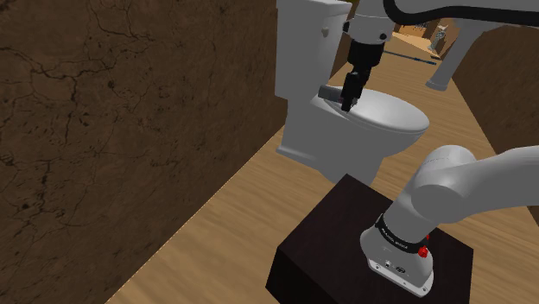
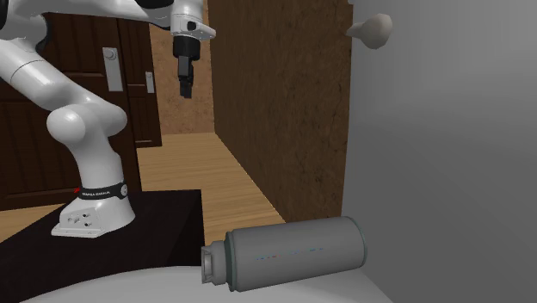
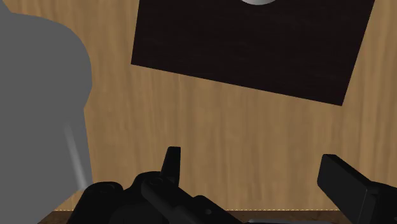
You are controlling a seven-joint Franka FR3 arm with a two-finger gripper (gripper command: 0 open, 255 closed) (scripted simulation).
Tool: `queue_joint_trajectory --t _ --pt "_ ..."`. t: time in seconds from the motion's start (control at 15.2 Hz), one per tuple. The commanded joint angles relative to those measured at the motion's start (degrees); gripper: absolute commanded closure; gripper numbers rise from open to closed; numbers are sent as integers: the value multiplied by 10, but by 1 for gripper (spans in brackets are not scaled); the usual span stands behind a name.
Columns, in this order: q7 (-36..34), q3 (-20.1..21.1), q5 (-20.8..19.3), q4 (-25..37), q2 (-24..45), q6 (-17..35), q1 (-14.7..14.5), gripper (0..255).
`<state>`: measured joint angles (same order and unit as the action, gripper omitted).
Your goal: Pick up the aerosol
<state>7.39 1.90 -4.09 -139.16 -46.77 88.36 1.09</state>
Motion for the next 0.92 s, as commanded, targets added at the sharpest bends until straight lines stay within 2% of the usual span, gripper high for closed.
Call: queue_joint_trajectory --t 0.0,0.46,0.86 --pt "0 0 0 0 0 0 0 0" --pt "89 -87 -59 -1 57 77 31 0" --pt "163 -159 -91 26 135 146 50 0"
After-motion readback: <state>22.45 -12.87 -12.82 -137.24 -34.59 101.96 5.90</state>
